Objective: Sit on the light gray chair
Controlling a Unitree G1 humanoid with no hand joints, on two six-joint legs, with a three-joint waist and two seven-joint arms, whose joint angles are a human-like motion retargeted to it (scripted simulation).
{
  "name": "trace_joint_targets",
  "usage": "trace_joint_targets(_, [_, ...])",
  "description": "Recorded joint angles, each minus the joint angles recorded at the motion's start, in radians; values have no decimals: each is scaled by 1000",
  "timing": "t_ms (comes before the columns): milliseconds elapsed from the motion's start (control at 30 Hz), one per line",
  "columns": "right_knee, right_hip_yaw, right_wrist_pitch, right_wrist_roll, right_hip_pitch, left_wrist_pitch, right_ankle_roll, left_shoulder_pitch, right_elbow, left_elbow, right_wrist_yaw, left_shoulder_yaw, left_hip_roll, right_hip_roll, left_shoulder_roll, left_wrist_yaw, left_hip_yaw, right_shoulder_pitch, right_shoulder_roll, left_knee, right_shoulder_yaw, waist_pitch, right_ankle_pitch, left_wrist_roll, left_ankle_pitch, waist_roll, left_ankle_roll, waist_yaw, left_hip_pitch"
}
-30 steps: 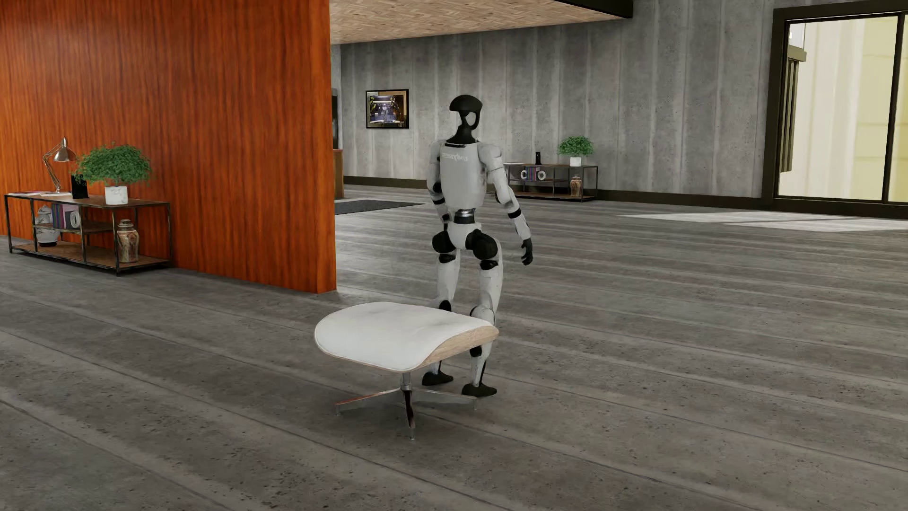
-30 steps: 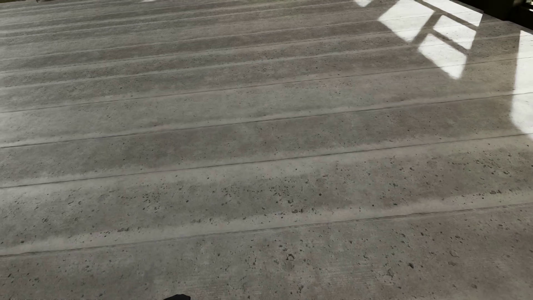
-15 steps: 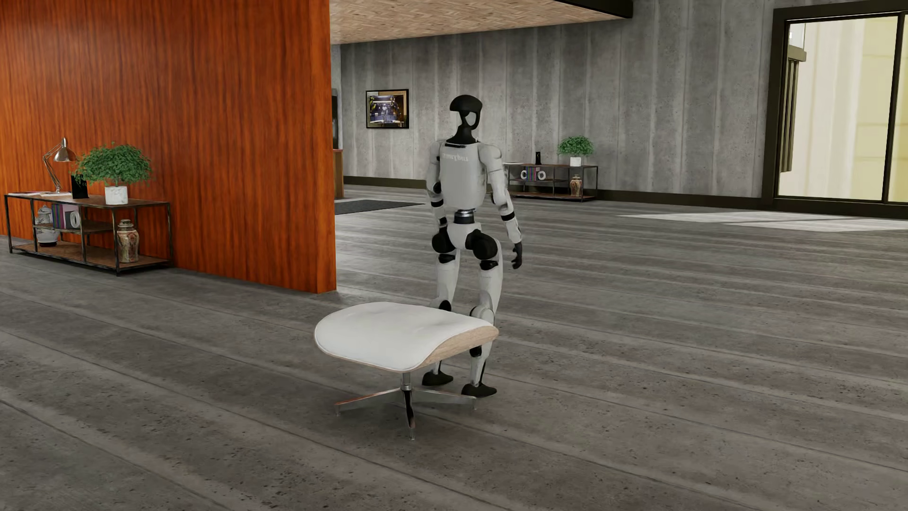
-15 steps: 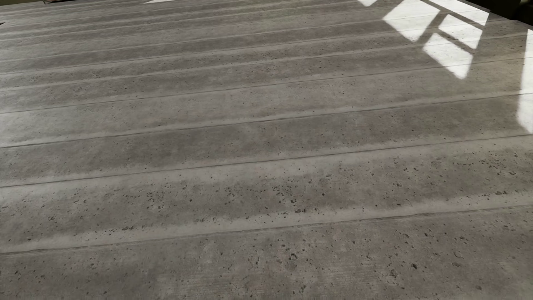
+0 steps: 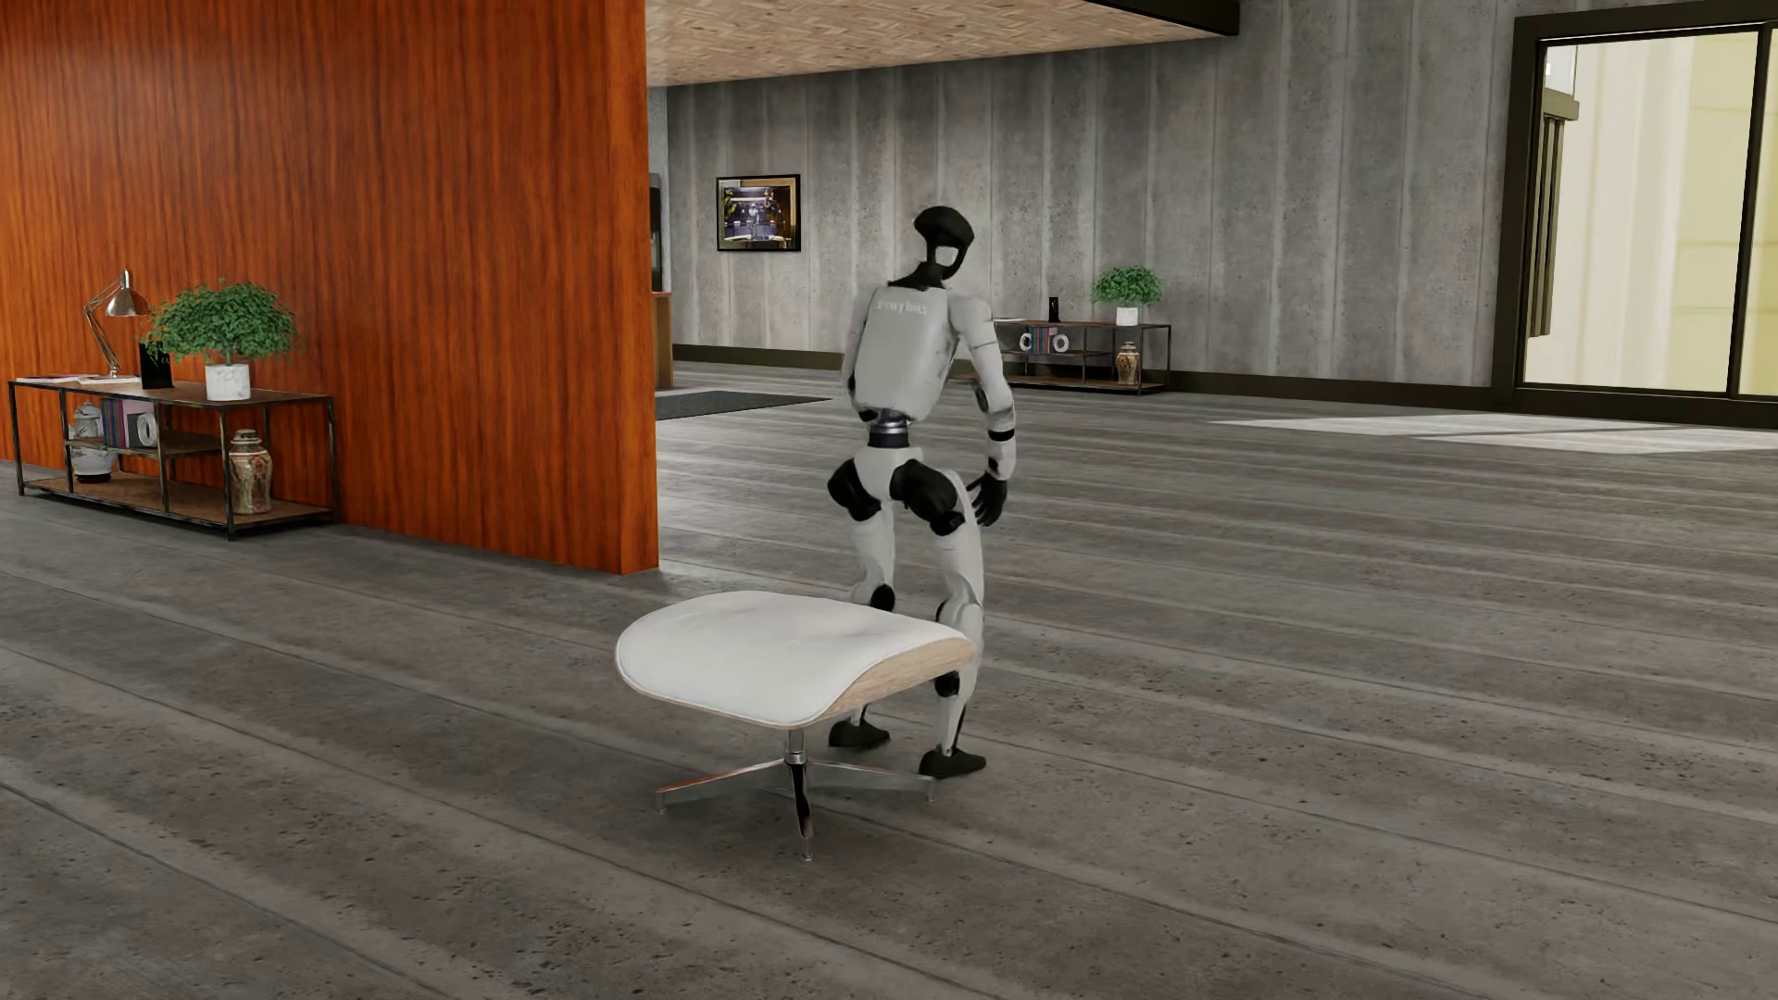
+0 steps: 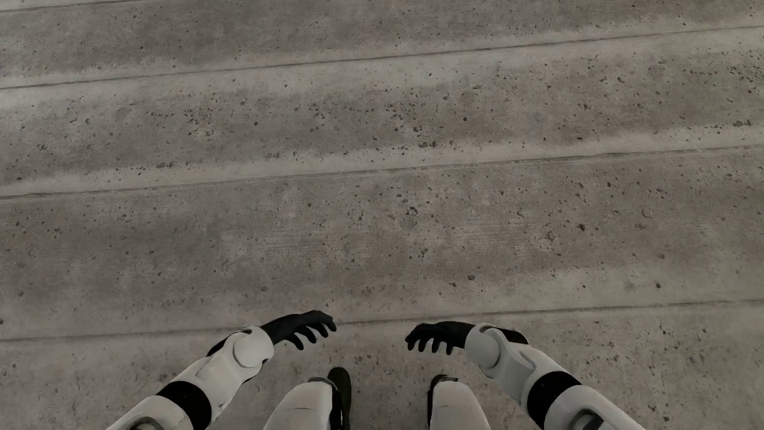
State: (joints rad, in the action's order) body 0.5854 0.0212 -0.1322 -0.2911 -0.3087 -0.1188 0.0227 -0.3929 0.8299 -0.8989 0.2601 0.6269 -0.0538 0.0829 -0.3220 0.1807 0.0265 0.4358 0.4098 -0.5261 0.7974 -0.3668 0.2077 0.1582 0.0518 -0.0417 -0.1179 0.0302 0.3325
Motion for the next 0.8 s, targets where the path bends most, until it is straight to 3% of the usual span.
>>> trace_joint_targets(67, [85,-5,-17,-26,-89,-19,9,-72,-18,39,-23,57,-15,24,-29,-16,-5,90,10,-80,92,-76,41,8,8,3,-25,1,100])
trace_joint_targets(200, [312,-21,-46,-80,-318,-80,110,-233,-43,215,-98,173,-55,86,-139,12,-27,279,26,-321,256,-231,19,51,62,23,-77,-10,336])
trace_joint_targets(267, [445,-42,-88,-102,-435,-139,144,-289,-122,357,-155,202,-79,110,-225,-37,-45,373,72,-460,334,-292,55,51,97,28,-111,-13,464])
trace_joint_targets(367, [646,-89,-115,-70,-614,-191,166,-396,-292,553,-334,252,-99,130,-352,-161,-81,520,188,-661,434,-379,118,-2,145,26,-146,-19,659])
trace_joint_targets(500, [928,-157,-130,35,-846,-236,179,-485,-610,826,-576,284,-119,145,-540,-346,-124,702,403,-927,576,-453,199,-124,204,28,-199,-19,894])
trace_joint_targets(600, [1123,-197,-147,83,-980,-269,192,-511,-779,989,-703,265,-144,149,-661,-444,-159,787,527,-1121,621,-496,253,-187,241,34,-228,-18,1035])
trace_joint_targets(700, [1273,-229,-155,106,-1066,-290,197,-507,-879,1098,-761,231,-144,153,-724,-494,-183,819,610,-1267,624,-520,288,-219,258,36,-228,-18,1123])
trace_joint_targets(800, [1367,-247,-142,110,-1093,-281,201,-462,-908,1125,-761,175,-147,155,-730,-487,-194,780,642,-1365,576,-523,291,-218,260,38,-213,-21,1143])
